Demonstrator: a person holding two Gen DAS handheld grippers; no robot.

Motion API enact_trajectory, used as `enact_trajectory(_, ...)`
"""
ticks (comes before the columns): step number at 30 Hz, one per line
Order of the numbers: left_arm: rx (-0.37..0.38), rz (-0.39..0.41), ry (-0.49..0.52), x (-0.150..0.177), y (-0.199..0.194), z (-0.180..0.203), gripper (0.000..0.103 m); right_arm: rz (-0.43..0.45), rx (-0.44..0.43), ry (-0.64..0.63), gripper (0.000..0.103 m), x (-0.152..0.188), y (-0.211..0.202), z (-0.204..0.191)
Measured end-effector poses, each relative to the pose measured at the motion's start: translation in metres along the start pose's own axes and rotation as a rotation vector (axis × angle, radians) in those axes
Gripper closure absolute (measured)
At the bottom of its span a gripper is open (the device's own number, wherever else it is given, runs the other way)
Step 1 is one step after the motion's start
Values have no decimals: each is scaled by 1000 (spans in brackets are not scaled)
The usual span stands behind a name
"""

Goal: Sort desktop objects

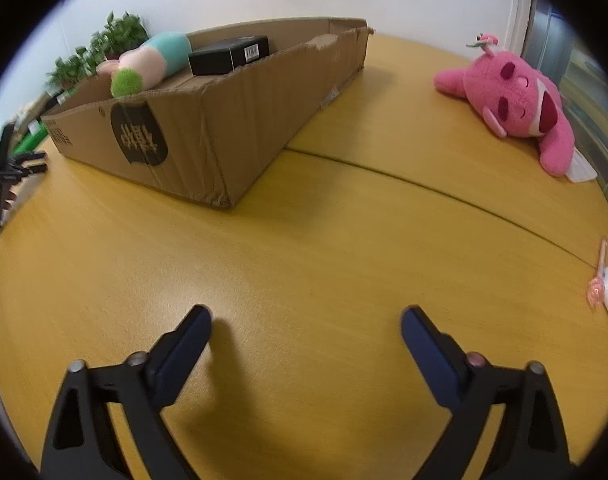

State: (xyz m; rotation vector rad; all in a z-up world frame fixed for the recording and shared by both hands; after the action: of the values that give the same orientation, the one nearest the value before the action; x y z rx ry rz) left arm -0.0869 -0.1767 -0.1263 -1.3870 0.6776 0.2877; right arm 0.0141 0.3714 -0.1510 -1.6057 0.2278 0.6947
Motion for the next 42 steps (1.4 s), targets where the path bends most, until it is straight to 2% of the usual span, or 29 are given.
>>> enact_trajectory(4,54,-12,69,-9,5,-5,0,41,-17,-100,0,0,12,4)
enact_trajectory(10,147,-23,187,-22,11,-6,0,35,-23,-101,0,-11,24,34)
enact_trajectory(13,148,-27,191,-29,15,-8,0,32,-36,-107,0,-14,19,50)
enact_trajectory(42,148,-17,191,-28,22,-12,0,29,-25,-105,0,-18,11,51)
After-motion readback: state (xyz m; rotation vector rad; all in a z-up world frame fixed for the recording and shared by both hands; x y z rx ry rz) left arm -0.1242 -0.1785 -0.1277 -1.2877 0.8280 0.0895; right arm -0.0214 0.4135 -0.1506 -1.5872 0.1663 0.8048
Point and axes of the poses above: each gripper's, at about its wrist camera, not at the fingertips, and y roughly the way its jaws point, z to its right, x to its underside, the point moved 9 cm from there along y, roughly the way its jaws point, and after that the axes turned 3 degrees about -y, right-handed, at the moved point
